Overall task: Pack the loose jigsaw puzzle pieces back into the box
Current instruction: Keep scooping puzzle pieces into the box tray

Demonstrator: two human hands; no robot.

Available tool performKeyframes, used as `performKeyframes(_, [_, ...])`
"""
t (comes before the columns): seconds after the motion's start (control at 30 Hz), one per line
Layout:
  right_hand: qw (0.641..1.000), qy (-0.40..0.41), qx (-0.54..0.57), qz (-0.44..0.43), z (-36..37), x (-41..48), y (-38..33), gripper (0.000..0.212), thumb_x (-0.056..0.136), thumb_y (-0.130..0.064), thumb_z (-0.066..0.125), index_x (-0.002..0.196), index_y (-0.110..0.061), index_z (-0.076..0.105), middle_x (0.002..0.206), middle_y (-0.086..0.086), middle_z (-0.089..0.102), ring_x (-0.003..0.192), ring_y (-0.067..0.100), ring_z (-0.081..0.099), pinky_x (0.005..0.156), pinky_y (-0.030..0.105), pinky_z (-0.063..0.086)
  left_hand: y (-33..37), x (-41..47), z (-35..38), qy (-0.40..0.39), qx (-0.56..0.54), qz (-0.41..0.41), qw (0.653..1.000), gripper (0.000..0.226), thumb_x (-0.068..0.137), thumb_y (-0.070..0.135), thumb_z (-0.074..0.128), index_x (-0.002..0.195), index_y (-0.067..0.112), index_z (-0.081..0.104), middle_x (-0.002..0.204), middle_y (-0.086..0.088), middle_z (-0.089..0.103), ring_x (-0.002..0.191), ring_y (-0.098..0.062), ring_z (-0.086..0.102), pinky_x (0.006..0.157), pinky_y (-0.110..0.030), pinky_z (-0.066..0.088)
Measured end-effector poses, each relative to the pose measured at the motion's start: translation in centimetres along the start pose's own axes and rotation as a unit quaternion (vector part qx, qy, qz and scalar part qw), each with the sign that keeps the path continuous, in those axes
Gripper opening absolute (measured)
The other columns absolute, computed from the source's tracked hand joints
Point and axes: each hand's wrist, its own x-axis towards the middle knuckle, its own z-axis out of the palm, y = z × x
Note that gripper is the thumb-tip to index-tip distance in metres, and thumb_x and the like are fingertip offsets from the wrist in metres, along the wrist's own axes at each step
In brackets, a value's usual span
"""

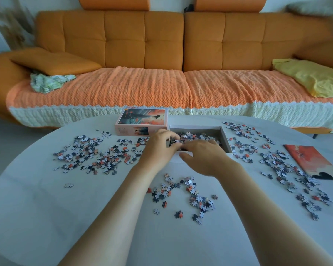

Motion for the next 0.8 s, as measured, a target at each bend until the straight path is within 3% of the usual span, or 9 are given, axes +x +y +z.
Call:
performKeyframes(0.1, [0.998, 0.06, 0.002, 0.012, -0.3, 0.1, 0.2, 0.044, 0.09, -0.052, 0.04, 0.124, -0.034, 0.061, 0.128, -0.009, 0.061, 0.117, 0.018, 0.054, 0.105, 0.043, 0.037, -0.4, 0.2, -0.2, 0.048, 0.002, 0.022, 0.999, 0.005, 0.086, 0.02, 0.071, 0.089, 0.018, 0.075, 0.1, 0.003, 0.066, 0.092, -0.01, 0.059, 0.083, -0.024, 0.046])
performKeyframes(0.17, [0.999, 0.046, 0.006, 0.012, -0.5, -0.1, 0.0, 0.048, 0.091, -0.051, 0.041, 0.133, -0.031, 0.056, 0.141, -0.009, 0.052, 0.128, 0.017, 0.047, 0.11, 0.041, 0.035, -0.7, 0.3, -0.1, 0.036, 0.029, 0.037, 0.998, 0.014, 0.091, 0.022, 0.066, 0.099, 0.016, 0.076, 0.108, 0.002, 0.067, 0.101, -0.011, 0.058, 0.088, -0.019, 0.042])
performKeyframes(0.27, [0.999, -0.041, -0.003, 0.028, -0.8, -0.3, 0.1, 0.058, 0.093, -0.055, 0.037, 0.147, -0.034, 0.036, 0.154, -0.014, 0.032, 0.139, 0.014, 0.036, 0.114, 0.038, 0.028, -1.0, 0.3, 0.1, 0.008, 0.092, 0.065, 0.994, 0.026, 0.098, 0.025, 0.054, 0.115, 0.014, 0.071, 0.121, 0.001, 0.061, 0.119, -0.016, 0.046, 0.099, -0.025, 0.035])
performKeyframes(0.4, [0.995, 0.03, -0.074, 0.058, -0.8, -0.3, 0.6, 0.062, 0.088, -0.066, 0.031, 0.131, -0.028, 0.053, 0.141, -0.006, 0.051, 0.128, 0.021, 0.047, 0.105, 0.041, 0.033, -0.5, -0.3, 0.3, 0.003, 0.201, 0.159, 0.967, 0.028, 0.097, 0.027, 0.05, 0.109, 0.018, 0.073, 0.112, 0.005, 0.065, 0.11, -0.019, 0.048, 0.102, -0.041, 0.036])
performKeyframes(0.5, [0.998, 0.008, -0.056, 0.027, -0.5, -0.6, 0.7, 0.062, 0.088, -0.063, 0.032, 0.131, -0.025, 0.054, 0.141, -0.005, 0.049, 0.131, 0.017, 0.044, 0.109, 0.04, 0.032, 0.2, -0.6, 0.1, -0.03, 0.293, 0.158, 0.942, 0.043, 0.095, 0.047, 0.039, 0.111, 0.025, 0.073, 0.122, 0.012, 0.064, 0.125, -0.016, 0.043, 0.116, -0.047, 0.009])
performKeyframes(0.6, [0.994, -0.04, -0.082, 0.059, -0.5, -0.8, 1.1, 0.065, 0.084, -0.07, 0.028, 0.126, -0.028, 0.056, 0.137, -0.008, 0.053, 0.125, 0.015, 0.05, 0.103, 0.041, 0.036, 0.5, -0.8, 0.2, -0.073, 0.342, 0.144, 0.926, 0.051, 0.095, 0.054, 0.036, 0.121, 0.024, 0.068, 0.136, 0.01, 0.056, 0.141, -0.015, 0.029, 0.116, -0.053, -0.011])
performKeyframes(0.7, [0.989, -0.005, -0.123, 0.084, -1.2, -0.8, 1.7, 0.063, 0.082, -0.072, 0.025, 0.107, -0.029, 0.064, 0.115, -0.006, 0.063, 0.107, 0.018, 0.057, 0.094, 0.04, 0.038, 0.7, -0.7, 0.2, -0.058, 0.33, 0.181, 0.925, 0.041, 0.094, 0.047, 0.046, 0.12, 0.024, 0.068, 0.131, 0.008, 0.06, 0.133, -0.017, 0.039, 0.117, -0.048, 0.001])
performKeyframes(0.8, [0.997, 0.014, -0.059, 0.037, -1.3, -1.1, 2.1, 0.051, 0.087, -0.058, 0.038, 0.127, -0.033, 0.058, 0.135, -0.01, 0.055, 0.124, 0.018, 0.051, 0.105, 0.039, 0.036, 0.9, -0.7, 0.5, -0.066, 0.306, 0.198, 0.929, 0.035, 0.093, 0.042, 0.047, 0.116, 0.024, 0.067, 0.116, 0.009, 0.065, 0.114, -0.016, 0.052, 0.111, -0.037, 0.021])
